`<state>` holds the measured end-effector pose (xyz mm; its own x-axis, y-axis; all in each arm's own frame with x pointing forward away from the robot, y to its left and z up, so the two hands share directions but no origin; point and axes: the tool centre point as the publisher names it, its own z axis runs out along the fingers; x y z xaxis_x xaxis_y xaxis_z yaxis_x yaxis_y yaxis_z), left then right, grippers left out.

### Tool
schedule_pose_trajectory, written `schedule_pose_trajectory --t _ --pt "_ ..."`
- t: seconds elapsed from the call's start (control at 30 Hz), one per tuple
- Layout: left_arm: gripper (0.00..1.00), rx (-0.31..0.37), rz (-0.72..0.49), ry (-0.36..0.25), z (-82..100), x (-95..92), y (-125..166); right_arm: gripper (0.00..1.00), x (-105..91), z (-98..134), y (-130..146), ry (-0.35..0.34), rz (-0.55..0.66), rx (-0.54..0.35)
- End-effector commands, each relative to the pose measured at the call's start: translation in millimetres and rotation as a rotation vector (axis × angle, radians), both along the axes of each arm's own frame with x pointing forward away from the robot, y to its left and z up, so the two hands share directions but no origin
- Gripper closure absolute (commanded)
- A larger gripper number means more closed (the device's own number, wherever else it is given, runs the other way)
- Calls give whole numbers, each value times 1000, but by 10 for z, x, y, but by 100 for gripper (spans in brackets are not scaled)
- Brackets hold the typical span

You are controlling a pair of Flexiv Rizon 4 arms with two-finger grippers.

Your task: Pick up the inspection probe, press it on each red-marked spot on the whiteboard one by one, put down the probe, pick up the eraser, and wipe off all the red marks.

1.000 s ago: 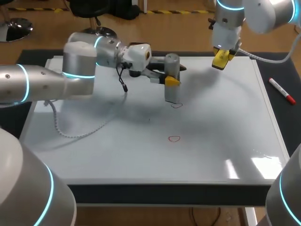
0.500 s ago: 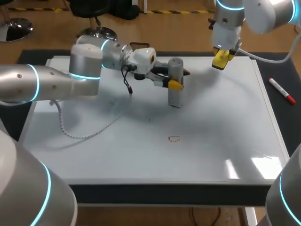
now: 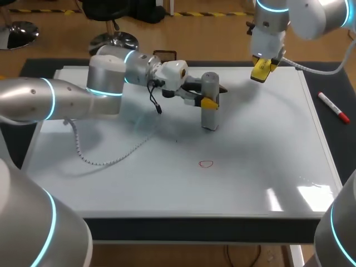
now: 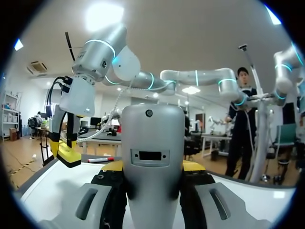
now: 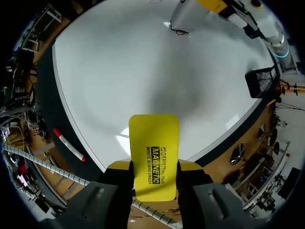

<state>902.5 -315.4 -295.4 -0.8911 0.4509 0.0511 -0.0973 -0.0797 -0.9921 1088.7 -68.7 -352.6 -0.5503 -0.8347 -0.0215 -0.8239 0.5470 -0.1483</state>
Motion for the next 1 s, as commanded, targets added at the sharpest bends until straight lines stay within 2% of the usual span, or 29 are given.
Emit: schedule_pose_trajectory --t 0.03,1.0 --pt "100 -5 -27 3 -42 42 -24 100 5 9 -2 1 1 -4" --pt "100 7 -27 2 -33 26 2 100 5 9 -2 1 1 -4"
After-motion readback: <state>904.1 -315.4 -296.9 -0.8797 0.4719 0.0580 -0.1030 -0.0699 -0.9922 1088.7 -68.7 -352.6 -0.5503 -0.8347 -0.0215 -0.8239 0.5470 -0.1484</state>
